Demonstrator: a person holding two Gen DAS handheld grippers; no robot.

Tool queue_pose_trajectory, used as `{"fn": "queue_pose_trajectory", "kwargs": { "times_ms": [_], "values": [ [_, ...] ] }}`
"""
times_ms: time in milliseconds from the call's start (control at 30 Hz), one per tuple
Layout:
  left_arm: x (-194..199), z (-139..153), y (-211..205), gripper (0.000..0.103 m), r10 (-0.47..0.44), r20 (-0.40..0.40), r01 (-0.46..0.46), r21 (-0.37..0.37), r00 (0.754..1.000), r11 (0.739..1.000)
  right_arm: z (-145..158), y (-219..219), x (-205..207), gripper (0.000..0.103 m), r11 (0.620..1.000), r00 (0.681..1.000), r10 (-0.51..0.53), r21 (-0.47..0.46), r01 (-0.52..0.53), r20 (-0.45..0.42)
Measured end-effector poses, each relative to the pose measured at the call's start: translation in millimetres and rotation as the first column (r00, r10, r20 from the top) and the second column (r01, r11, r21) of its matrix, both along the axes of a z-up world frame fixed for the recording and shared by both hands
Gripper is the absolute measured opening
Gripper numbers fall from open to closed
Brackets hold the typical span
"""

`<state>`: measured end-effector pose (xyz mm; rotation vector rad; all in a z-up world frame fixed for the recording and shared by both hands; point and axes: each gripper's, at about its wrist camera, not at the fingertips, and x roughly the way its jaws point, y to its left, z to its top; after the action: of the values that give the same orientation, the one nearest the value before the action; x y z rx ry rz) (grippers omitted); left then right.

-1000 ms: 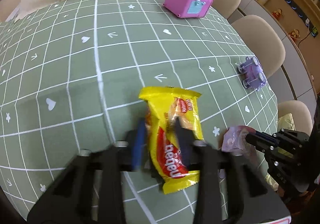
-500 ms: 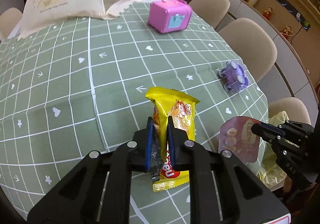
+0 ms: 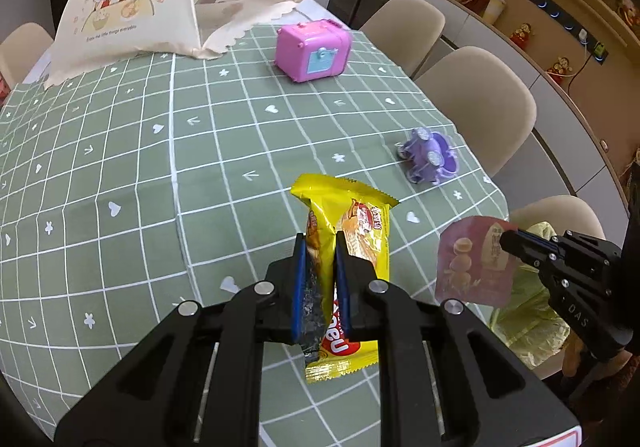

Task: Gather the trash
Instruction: 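Carry the yellow pack and purple tray to the trash bin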

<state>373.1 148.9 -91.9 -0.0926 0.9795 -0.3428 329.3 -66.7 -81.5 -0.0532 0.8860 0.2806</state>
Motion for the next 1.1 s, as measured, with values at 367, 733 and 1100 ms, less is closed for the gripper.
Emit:
{"fn": "queue_pose_trajectory", "kwargs": {
  "times_ms": [367,733,1100],
  "values": [
    [-13.0,47.7,-83.3,0.013,-0.134,0.09,0.14,-0.055,0.987,0.989,54.9,-73.6,-36.5,0.004,0.99,0.982,-0.135,-0.017,0.138,0.129],
    [-45.6,60.5,-232.9,0.013,-0.389,0.115,0.401,-0.114,0.914,0.909,82.8,-195.9,-114.2,0.004,0.92,0.907,-0.372,-0.05,0.389,0.198],
    [-69.5,15.6,-345.8,0.013,-0.559,-0.006,0.551,-0.166,0.829,0.818,76.1,-271.3,-168.3,0.004,0.833,0.82,-0.536,-0.035,0.552,0.199]
  ]
}}
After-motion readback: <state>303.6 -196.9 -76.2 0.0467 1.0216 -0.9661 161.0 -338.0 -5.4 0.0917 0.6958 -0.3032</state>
